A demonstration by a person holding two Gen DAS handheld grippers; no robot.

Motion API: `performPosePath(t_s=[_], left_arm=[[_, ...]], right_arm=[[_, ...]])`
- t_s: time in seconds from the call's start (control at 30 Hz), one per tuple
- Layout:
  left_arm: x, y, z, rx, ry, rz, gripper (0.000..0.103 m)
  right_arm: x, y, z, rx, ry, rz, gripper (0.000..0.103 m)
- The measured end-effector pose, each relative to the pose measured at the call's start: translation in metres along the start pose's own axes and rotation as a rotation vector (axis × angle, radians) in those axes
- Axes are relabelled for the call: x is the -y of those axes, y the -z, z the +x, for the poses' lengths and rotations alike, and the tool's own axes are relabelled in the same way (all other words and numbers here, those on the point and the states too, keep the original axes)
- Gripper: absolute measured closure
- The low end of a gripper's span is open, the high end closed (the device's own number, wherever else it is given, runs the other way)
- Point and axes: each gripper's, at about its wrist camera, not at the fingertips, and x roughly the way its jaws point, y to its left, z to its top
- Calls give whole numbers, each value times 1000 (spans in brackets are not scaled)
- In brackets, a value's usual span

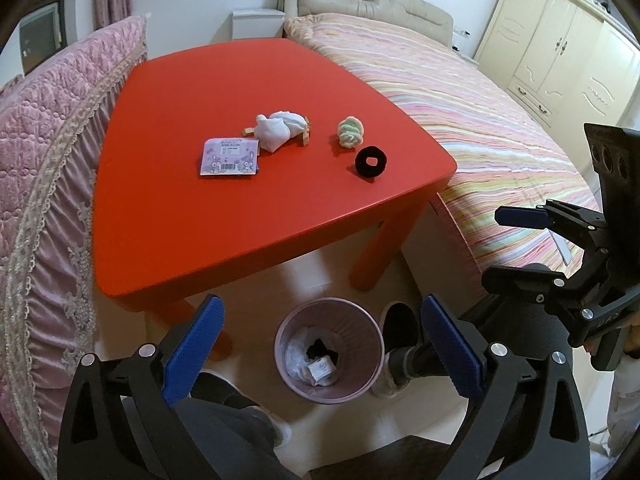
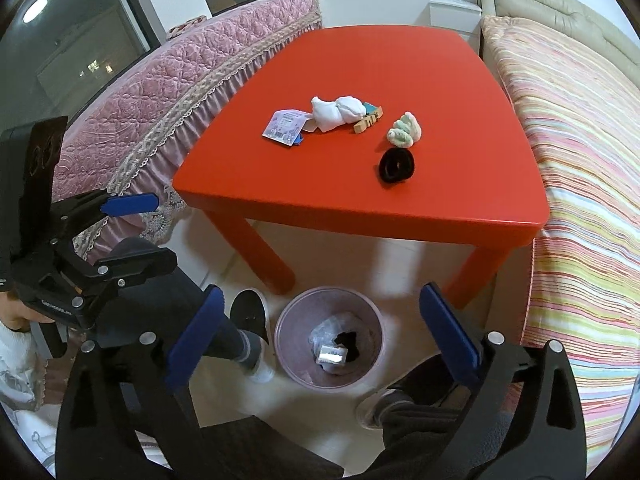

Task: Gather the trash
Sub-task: 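Move both tools back over the red table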

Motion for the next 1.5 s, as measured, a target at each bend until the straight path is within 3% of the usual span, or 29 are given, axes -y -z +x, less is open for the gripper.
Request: performPosePath(t_s=[0.8,1.13,1.5], left_arm=[[-15,-14,-10,35,-27,-20,8],[-35,-50,-10,60,-49,-19,8],[-60,-100,19,17,-38,-5,8]], right_arm=[[3,-22,-8,26,-6,-19,6],[16,-66,-7,35,19,-54,6],[44,-109,34,-62,32,-83,6]])
